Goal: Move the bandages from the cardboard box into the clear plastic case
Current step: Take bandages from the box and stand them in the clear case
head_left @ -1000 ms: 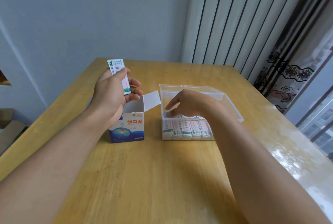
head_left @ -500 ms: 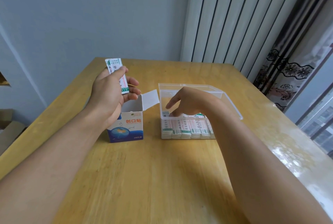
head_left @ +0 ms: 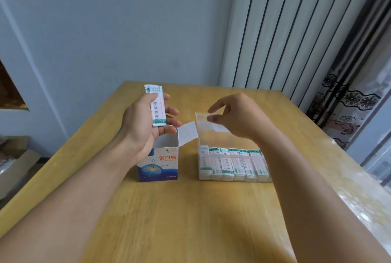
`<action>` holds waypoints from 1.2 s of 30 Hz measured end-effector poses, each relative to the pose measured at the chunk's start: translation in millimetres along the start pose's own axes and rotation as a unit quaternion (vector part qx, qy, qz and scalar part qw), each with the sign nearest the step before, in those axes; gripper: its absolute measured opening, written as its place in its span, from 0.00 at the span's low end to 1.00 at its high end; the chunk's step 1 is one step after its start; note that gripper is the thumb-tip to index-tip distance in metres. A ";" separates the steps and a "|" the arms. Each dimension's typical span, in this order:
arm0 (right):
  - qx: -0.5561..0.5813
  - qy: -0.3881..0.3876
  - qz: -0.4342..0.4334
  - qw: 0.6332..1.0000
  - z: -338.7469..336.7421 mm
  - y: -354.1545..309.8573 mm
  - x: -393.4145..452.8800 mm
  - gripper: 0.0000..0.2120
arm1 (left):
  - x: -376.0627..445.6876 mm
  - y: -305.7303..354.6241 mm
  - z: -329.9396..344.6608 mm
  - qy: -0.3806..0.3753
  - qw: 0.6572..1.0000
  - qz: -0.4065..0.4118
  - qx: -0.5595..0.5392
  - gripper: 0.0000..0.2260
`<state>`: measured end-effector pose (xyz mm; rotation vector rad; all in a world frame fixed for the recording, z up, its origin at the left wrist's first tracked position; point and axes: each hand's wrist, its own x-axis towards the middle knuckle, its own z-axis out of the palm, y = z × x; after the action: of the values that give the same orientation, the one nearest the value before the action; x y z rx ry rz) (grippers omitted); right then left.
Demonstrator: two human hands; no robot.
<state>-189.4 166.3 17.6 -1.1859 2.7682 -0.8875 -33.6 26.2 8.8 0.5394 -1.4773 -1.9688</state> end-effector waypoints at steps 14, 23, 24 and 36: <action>0.149 0.058 -0.095 0.983 -19.3 -28.2 -19.5 0.07 | -20.6 -0.7 16.3 -0.188 0.977 -0.085 0.055 0.11; 0.195 0.032 -0.099 0.975 -14.1 -34.5 -23.6 0.08 | -20.8 -6.4 16.8 -0.186 0.974 -0.110 0.062 0.11; 0.186 0.034 -0.103 0.977 -14.2 -35.4 -23.8 0.09 | -20.6 -5.7 16.8 -0.184 0.975 -0.110 0.059 0.12; 0.348 -0.040 -0.065 0.934 -27.2 -30.6 -28.3 0.05 | -26.0 1.5 16.9 -0.238 0.959 -0.132 0.082 0.15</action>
<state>-154.6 181.7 49.7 -1.2107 2.0138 -1.5997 -25.2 55.5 14.2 0.3566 -1.9614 -2.3099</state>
